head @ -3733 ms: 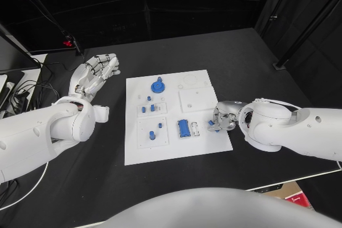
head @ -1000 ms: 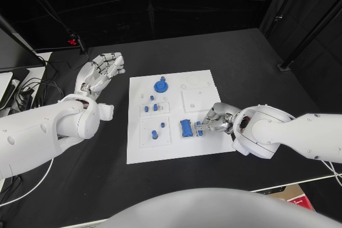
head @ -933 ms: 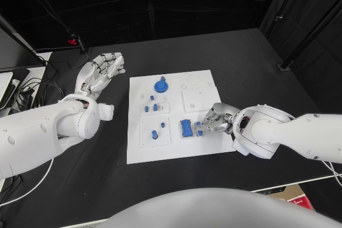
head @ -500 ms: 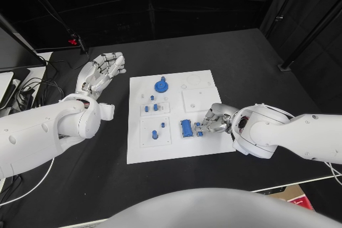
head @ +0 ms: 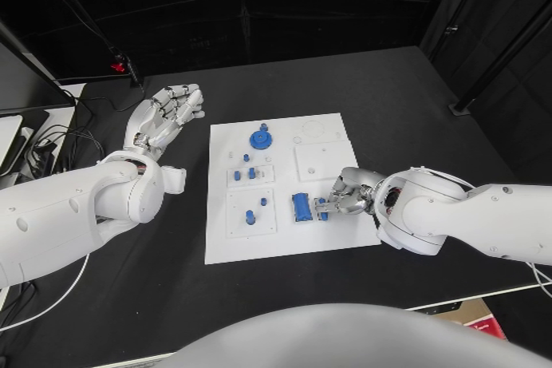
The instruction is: Assemble the parts on the task board
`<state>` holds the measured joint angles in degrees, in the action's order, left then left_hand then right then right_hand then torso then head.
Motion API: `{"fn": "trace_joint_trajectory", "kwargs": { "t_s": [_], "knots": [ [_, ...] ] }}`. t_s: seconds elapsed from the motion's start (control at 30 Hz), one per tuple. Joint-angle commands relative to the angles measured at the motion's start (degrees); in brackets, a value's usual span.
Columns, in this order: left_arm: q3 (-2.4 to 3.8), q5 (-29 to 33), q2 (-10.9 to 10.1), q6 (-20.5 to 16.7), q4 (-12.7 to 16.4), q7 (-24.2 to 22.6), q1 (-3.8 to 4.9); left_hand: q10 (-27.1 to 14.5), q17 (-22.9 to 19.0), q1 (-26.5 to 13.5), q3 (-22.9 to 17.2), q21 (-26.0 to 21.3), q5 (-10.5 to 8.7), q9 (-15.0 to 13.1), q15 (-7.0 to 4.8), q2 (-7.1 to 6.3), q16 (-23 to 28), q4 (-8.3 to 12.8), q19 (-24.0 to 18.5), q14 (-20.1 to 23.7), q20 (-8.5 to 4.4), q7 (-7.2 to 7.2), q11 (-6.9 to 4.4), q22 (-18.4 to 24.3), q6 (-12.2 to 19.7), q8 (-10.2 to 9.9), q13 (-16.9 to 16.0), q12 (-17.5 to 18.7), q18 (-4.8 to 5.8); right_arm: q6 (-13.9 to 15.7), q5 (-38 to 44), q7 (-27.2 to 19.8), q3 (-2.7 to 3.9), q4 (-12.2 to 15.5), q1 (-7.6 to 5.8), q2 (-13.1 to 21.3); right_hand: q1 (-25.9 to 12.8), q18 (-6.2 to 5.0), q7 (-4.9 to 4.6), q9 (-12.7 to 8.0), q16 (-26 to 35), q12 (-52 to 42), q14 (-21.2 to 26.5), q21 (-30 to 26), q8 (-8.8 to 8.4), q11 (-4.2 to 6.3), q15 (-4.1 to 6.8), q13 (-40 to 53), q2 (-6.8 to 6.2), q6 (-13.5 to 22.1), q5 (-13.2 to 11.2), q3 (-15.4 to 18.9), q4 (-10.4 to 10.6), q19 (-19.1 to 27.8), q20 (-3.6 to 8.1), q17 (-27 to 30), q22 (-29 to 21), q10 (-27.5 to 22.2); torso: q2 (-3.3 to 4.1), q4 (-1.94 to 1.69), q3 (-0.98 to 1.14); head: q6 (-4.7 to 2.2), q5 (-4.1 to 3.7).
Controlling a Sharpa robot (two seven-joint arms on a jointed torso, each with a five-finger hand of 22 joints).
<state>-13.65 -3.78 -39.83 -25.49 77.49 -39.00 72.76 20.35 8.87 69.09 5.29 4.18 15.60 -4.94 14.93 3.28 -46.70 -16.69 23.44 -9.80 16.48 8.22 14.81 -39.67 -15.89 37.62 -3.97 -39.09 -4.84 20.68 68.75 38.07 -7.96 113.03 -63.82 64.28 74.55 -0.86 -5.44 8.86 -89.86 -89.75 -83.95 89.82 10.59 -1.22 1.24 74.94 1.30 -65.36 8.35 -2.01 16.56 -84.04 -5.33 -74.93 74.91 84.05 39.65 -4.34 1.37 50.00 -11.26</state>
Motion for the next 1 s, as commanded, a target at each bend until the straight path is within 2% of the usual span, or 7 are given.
{"fn": "trace_joint_trajectory", "kwargs": {
  "t_s": [0.03,0.67,0.73,0.77,0.83,1.0],
  "knots": [
    [0.06,0.0,0.0,0.6,0.1,-2.4,0.09,-0.4,0.0,-0.1,0.4,0.3,0.39,0.1,0.09,0.50,-0.3,0.0,-0.3,0.4,0.17,8.79,0.17,0.1,0.3,0.2,0.1,-0.3,-0.02,-1.4,0.7,0.6,-0.02,0.1,-0.01,-0.1,-0.8,0.86,0.06,0.0,-0.1,-0.2,-6.1,0.2,-0.43,-0.45,-0.05,15.1,0.11,-0.5,-0.4,0.7,0.1,-6.0,0.17,-15.1,15.1,6.0,-0.01,0.00,0.06,0.00,-0.01],
    [0.06,0.0,-0.1,0.6,0.1,-2.2,0.09,-0.4,0.0,-0.1,0.4,0.3,0.39,0.1,0.09,0.50,-0.3,0.0,-0.3,0.4,0.17,8.79,0.17,0.1,0.3,0.2,0.1,-0.3,-0.02,-1.2,0.7,0.7,-0.02,-0.1,-0.01,-0.1,-2.9,0.86,-0.24,0.0,-0.1,-0.2,-6.1,0.2,-1.45,-0.72,-0.25,15.1,0.16,-0.4,-1.8,4.0,0.1,-6.0,0.00,-15.1,15.1,6.0,0.00,0.00,0.05,0.00,-0.06],
    [0.06,0.0,0.0,0.6,0.1,-2.2,0.09,-0.4,0.0,-0.1,0.4,0.3,0.39,0.1,0.09,0.50,-0.3,0.0,-0.3,0.4,0.17,8.79,0.17,0.1,0.3,0.2,0.1,-0.3,-0.02,-1.0,1.0,0.7,-0.02,-0.1,0.00,0.1,-4.0,0.86,-0.24,0.1,-0.1,-0.2,-6.1,0.2,-1.50,-0.74,-0.27,15.1,0.22,-0.5,-2.8,5.0,0.2,-6.0,-0.04,-15.1,15.1,6.0,-0.01,-0.02,0.06,0.00,-0.09],
    [0.06,0.0,0.0,0.6,0.1,-2.1,0.09,-0.4,0.0,-0.1,0.4,0.3,0.39,0.1,0.09,0.50,-0.3,0.0,-0.3,0.4,0.17,8.79,0.17,0.1,0.3,0.2,0.1,-0.3,-0.02,-0.8,1.2,0.7,-0.02,0.0,0.00,0.3,-5.1,0.86,-0.18,0.2,-0.1,-0.2,-6.1,0.2,-1.36,-0.71,-0.25,15.1,0.28,-0.7,-4.2,5.9,0.2,-6.0,-0.05,-15.1,15.1,6.0,-0.02,-0.03,0.06,0.00,-0.04],
    [0.06,0.0,0.0,0.7,0.0,-2.1,0.09,-0.4,0.0,-0.1,0.4,0.3,0.39,0.1,0.09,0.50,-0.3,0.0,-0.3,0.4,0.17,8.79,0.17,0.1,0.3,0.2,0.1,-0.3,-0.02,-0.5,2.0,0.6,-0.02,0.2,0.00,0.8,-6.9,0.86,-0.09,0.5,-0.1,-0.2,-6.1,0.2,-0.95,-0.62,-0.16,15.1,-0.15,-0.9,-5.5,7.7,0.2,-6.0,0.01,-15.1,15.1,6.0,-0.02,-0.02,0.08,0.00,0.04],
    [0.06,0.0,-0.1,0.7,0.0,-2.1,0.09,-0.4,-0.1,-0.1,0.5,0.3,0.44,0.1,0.08,0.58,-0.4,0.0,-0.3,0.4,0.18,8.78,0.16,0.1,0.3,0.3,0.1,-0.4,-0.02,-0.2,2.6,-0.7,-0.03,0.7,0.01,2.1,-9.2,0.86,0.18,1.3,-0.1,-0.2,-6.1,0.2,0.23,-0.33,0.27,15.1,-1.65,-0.7,-5.7,10.9,0.2,-6.0,0.41,-15.1,15.1,6.0,-0.05,0.10,0.04,0.00,0.07]
  ]
}}
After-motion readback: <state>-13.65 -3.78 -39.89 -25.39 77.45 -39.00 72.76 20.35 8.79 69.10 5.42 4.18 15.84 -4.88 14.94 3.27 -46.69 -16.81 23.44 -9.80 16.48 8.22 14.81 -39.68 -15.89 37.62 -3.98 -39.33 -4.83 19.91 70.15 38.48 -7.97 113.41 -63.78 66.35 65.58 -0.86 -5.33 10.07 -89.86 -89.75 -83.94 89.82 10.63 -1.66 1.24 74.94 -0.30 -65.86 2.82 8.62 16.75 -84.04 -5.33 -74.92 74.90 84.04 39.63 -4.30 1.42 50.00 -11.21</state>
